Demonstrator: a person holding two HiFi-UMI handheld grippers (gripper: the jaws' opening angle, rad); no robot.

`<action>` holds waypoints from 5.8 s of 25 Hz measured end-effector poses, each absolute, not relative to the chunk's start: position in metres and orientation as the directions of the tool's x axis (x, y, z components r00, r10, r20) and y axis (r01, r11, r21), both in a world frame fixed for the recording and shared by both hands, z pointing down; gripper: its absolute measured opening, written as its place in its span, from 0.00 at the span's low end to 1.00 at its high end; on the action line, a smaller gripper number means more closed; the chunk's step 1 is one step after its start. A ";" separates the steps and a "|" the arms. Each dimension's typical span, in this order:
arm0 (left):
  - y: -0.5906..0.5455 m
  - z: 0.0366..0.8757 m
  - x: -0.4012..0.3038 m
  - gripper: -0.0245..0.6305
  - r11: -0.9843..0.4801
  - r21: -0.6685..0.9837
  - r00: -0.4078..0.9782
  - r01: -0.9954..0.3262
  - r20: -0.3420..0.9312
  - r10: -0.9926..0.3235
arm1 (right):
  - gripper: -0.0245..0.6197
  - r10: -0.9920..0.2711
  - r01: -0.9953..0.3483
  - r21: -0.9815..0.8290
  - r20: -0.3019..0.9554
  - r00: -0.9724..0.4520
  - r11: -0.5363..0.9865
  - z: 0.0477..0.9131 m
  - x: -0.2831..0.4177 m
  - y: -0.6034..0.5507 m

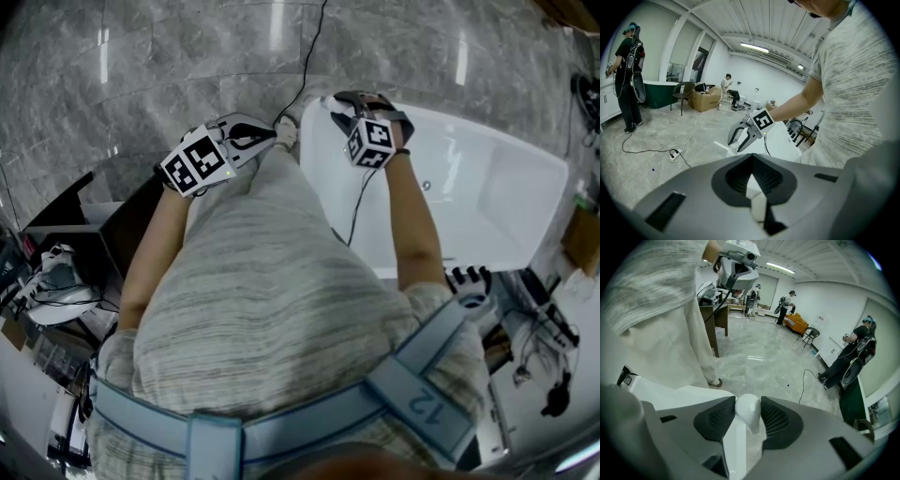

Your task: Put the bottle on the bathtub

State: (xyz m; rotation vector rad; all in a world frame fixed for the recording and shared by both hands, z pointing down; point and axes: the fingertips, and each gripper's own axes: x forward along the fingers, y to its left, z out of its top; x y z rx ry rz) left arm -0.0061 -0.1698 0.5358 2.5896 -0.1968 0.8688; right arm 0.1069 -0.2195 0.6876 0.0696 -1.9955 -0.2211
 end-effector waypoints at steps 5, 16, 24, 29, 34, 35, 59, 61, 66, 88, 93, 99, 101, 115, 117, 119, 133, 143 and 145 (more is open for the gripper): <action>-0.174 0.537 -0.003 0.04 -0.906 0.338 0.800 -0.253 0.600 0.000 | 0.28 -0.124 0.058 0.164 0.894 -0.431 0.985 0.686 0.103 -0.217; -0.176 0.542 0.001 0.04 -0.904 0.350 0.807 -0.246 0.591 0.009 | 0.28 -0.157 0.015 0.178 0.899 -0.409 0.984 0.685 0.121 -0.224; -0.174 0.545 0.012 0.04 -0.908 0.355 0.809 -0.223 0.587 0.031 | 0.28 -0.204 -0.069 0.193 0.902 -0.381 0.979 0.685 0.142 -0.226; -0.174 0.545 0.017 0.04 -0.910 0.356 0.809 -0.215 0.587 0.038 | 0.28 -0.247 -0.119 0.218 0.903 -0.351 0.969 0.684 0.157 -0.237; -0.175 0.546 0.024 0.04 -0.910 0.362 0.809 -0.205 0.585 0.051 | 0.28 -0.269 -0.156 0.229 0.904 -0.332 0.961 0.686 0.172 -0.243; -0.175 0.546 0.025 0.04 -0.909 0.363 0.809 -0.202 0.586 0.054 | 0.28 -0.268 -0.158 0.227 0.903 -0.335 0.961 0.685 0.172 -0.243; -0.223 0.516 0.066 0.04 -0.870 0.394 0.910 -0.295 0.394 -0.130 | 0.28 -0.341 -0.229 0.272 0.865 -0.368 0.935 0.687 0.153 -0.237; -0.221 0.515 0.068 0.04 -0.870 0.398 0.912 -0.290 0.391 -0.125 | 0.28 -0.336 -0.230 0.265 0.865 -0.373 0.936 0.686 0.153 -0.238; -0.212 0.516 0.065 0.04 -0.866 0.409 0.912 -0.287 0.392 -0.117 | 0.28 -0.285 -0.186 0.231 0.888 -0.361 0.955 0.686 0.152 -0.231; -0.217 0.518 0.064 0.04 -0.860 0.410 0.909 -0.303 0.394 -0.132 | 0.28 -0.285 -0.287 0.171 0.859 -0.425 0.943 0.685 0.144 -0.237; -0.215 0.518 0.064 0.04 -0.859 0.415 0.910 -0.298 0.395 -0.125 | 0.28 -0.270 -0.315 0.132 0.853 -0.448 0.940 0.683 0.143 -0.237; -0.215 0.518 0.065 0.04 -0.858 0.420 0.911 -0.294 0.395 -0.119 | 0.28 -0.255 -0.327 0.105 0.850 -0.460 0.939 0.681 0.142 -0.238; -0.214 0.518 0.065 0.04 -0.858 0.422 0.911 -0.293 0.396 -0.117 | 0.28 -0.257 -0.330 0.104 0.848 -0.464 0.938 0.681 0.141 -0.238; -0.216 0.522 0.068 0.04 -0.854 0.435 0.913 -0.286 0.395 -0.104 | 0.32 -0.275 -0.386 0.077 0.827 -0.490 0.919 0.671 0.145 -0.244; -0.217 0.521 0.069 0.04 -0.854 0.436 0.914 -0.283 0.393 -0.102 | 0.32 -0.281 -0.390 0.080 0.823 -0.493 0.918 0.666 0.146 -0.245; -0.218 0.519 0.071 0.04 -0.856 0.436 0.915 -0.279 0.391 -0.099 | 0.32 -0.290 -0.394 0.085 0.818 -0.496 0.915 0.659 0.146 -0.246; -0.223 0.515 0.071 0.04 -0.867 0.431 0.931 -0.251 0.351 -0.095 | 0.32 -0.424 -0.537 0.111 0.753 -0.503 0.836 0.610 0.156 -0.243; -0.224 0.503 0.048 0.04 -0.878 0.430 0.951 -0.211 0.297 -0.084 | 0.32 -0.580 -0.740 0.026 0.641 -0.503 0.672 0.557 0.133 -0.228; -0.216 0.497 0.042 0.04 -0.885 0.424 0.956 -0.192 0.283 -0.072 | 0.32 -0.605 -0.772 0.007 0.626 -0.492 0.636 0.548 0.127 -0.215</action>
